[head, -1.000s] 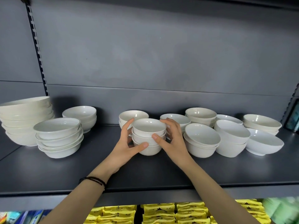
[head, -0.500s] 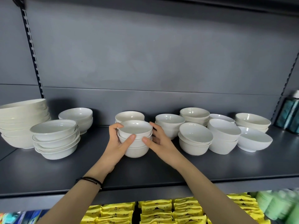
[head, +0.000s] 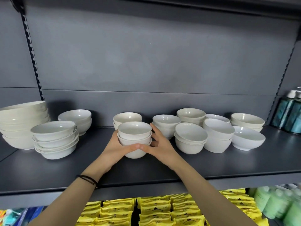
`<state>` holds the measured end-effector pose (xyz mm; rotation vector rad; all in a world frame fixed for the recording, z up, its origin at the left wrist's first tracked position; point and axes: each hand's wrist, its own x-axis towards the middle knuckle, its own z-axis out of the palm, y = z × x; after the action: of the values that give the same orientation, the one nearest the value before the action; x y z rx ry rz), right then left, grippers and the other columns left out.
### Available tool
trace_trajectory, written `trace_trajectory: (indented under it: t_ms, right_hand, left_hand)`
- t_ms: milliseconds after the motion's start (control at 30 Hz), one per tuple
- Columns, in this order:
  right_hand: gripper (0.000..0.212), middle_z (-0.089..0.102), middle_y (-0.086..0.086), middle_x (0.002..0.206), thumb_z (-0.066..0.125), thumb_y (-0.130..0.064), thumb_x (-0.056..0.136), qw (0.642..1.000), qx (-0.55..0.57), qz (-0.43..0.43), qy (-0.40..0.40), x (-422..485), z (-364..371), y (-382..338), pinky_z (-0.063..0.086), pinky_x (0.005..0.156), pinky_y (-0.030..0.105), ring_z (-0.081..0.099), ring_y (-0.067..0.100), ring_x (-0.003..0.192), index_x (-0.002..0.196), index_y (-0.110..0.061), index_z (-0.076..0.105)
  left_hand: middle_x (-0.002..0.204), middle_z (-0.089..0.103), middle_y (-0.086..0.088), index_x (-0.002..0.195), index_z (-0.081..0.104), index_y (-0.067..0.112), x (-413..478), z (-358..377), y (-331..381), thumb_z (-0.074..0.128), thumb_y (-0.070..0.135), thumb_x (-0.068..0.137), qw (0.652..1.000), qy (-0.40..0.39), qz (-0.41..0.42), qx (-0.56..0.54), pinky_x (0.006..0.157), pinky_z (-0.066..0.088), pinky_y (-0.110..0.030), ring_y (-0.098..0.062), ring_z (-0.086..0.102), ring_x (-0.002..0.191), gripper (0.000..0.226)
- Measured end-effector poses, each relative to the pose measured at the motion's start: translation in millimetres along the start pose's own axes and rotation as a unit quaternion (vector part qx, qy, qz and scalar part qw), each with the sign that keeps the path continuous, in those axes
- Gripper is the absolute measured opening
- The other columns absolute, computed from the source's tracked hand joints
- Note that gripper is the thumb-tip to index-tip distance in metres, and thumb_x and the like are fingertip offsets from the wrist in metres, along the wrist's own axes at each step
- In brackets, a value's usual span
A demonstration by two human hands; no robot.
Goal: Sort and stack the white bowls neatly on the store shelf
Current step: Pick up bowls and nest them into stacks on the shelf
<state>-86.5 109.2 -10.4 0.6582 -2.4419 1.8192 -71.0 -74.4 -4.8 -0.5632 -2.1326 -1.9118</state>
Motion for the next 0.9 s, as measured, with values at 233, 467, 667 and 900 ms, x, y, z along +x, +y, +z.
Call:
trace_trajectory:
  t_ms: [233,467,667,900]
  right_hand:
    - [0.108,0.053,-0.005,0.141,0.085,-0.01,0.07,0.998,-0.002,-0.031,0.048,-14.7,-30.2,-11.2,0.051,0.1,0.032,0.054,0.012,0.126,0.148,-0.044,0.02]
    - [0.106,0.063,-0.005,0.128,0.086,-0.006,0.068,0.992,-0.015,-0.057,0.113,-28.6,-93.0,-51.0,0.053,0.089,0.018,0.061,0.003,0.114,0.151,-0.033,0.025]
    - [0.105,0.066,-0.004,0.124,0.089,-0.008,0.065,0.99,-0.028,-0.045,0.133,-37.4,-134.8,-38.3,0.052,0.096,0.03,0.062,0.01,0.116,0.149,-0.031,0.031]
    - [0.102,0.064,-0.004,0.123,0.078,0.009,0.071,0.99,-0.009,-0.032,0.138,-46.7,-155.3,-21.6,0.053,0.079,0.015,0.063,0.005,0.11,0.151,-0.026,0.025]
  left_hand:
    - [0.101,0.07,0.017,0.11,0.055,0.032,10.2,29.4,23.8,0.081,0.005,0.071,0.999,0.035,-0.008,-0.014,0.068,0.05,-0.008,0.007,0.065,0.094,0.054]
    - [0.132,0.053,0.013,0.14,0.026,0.036,42.5,56.9,55.2,0.087,0.019,0.055,0.998,-0.064,0.003,-0.005,0.082,0.052,-0.014,-0.003,0.054,0.119,0.106]
    - [0.137,0.049,0.011,0.146,0.024,0.028,59.2,102.3,49.7,0.087,-0.002,0.06,0.995,-0.089,0.019,-0.037,0.096,0.05,-0.023,0.0,0.052,0.121,0.111]
    - [0.139,0.047,0.003,0.148,0.017,0.033,75.2,134.1,33.1,0.089,-0.002,0.057,0.993,-0.109,-0.005,-0.032,0.096,0.051,-0.033,-0.01,0.051,0.123,0.121]
